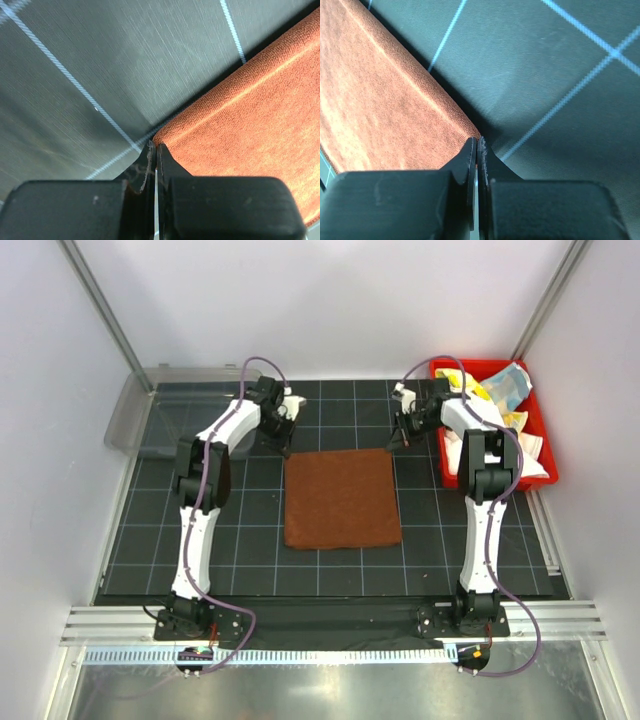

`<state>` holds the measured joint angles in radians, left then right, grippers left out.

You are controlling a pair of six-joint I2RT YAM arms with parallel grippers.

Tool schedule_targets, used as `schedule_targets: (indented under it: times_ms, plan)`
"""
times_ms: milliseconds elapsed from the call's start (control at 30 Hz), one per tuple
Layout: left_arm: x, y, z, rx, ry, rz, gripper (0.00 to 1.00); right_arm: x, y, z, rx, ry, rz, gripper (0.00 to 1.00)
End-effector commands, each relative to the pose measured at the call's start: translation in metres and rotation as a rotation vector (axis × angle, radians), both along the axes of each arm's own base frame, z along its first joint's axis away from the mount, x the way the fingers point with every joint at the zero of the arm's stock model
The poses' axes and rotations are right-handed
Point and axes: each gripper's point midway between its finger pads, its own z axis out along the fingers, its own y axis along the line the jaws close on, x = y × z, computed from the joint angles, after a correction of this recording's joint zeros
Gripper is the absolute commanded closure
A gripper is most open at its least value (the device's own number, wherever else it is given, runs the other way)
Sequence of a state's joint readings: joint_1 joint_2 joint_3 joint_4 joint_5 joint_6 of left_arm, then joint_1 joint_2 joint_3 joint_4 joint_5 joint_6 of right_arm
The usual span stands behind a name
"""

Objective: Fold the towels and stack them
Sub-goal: Fold the towel

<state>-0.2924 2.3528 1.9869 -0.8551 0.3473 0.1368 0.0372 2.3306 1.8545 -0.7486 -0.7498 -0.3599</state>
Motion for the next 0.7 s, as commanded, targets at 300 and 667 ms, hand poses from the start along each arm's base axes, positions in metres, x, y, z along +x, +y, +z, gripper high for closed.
schedule_targets:
  times_ms: [300, 667]
  plan:
    - [0.017, 0.009, 0.042, 0.019, -0.089, 0.046, 1.0, 0.031, -0.013, 0.055, -0.001, -0.234, -0.099, 0.99]
    - [-0.003, 0.016, 0.099, -0.024, -0.217, 0.118, 1.0, 0.01, -0.023, 0.112, 0.004, -0.389, -0.279, 0.99]
